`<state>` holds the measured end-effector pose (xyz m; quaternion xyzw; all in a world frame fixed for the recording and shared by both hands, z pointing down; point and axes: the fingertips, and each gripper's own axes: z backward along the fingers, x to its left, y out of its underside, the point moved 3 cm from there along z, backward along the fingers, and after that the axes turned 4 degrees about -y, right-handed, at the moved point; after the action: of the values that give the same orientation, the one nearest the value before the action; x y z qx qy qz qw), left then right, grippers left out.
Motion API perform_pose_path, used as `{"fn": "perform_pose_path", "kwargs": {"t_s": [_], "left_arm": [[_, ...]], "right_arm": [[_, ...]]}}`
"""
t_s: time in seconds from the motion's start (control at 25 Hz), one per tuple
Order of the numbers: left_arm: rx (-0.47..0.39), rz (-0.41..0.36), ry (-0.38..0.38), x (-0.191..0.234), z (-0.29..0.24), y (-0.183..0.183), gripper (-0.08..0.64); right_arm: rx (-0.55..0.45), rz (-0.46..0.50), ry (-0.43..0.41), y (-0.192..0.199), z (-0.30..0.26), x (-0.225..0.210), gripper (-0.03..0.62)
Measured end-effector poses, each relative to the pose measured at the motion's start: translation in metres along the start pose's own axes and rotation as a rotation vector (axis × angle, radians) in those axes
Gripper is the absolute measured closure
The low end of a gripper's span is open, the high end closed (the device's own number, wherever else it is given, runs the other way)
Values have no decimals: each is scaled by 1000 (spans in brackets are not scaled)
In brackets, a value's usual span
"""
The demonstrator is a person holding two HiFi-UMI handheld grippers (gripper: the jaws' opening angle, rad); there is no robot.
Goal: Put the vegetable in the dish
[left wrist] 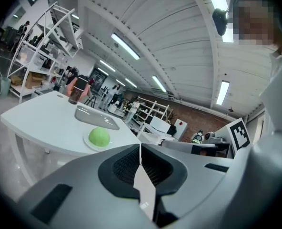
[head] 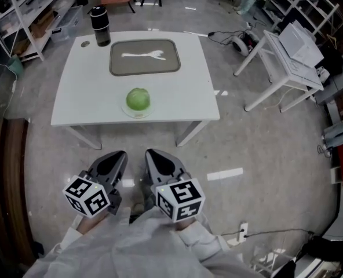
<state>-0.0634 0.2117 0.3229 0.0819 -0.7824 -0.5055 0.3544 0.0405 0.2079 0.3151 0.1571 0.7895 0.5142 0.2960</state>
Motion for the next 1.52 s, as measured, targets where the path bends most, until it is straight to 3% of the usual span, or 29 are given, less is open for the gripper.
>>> {"fn": "perform_pose_path", "kwargs": {"t_s": [0.36, 0.76, 1.28, 1.52], "left_arm": [[-54, -6, -57, 34, -84, -62, 543], [-72, 8, -84, 62, -158, -88, 543], [-48, 48, -112, 99, -175, -97, 543], [36, 51, -73, 117, -182, -107, 543]], "right_arm": [[-7, 22, -44, -62, -60, -75, 581], [15, 61, -99, -92, -116, -135, 581], [51, 30, -84, -91, -143, -150, 581], [58, -1, -43, -96, -157, -152, 581]]}}
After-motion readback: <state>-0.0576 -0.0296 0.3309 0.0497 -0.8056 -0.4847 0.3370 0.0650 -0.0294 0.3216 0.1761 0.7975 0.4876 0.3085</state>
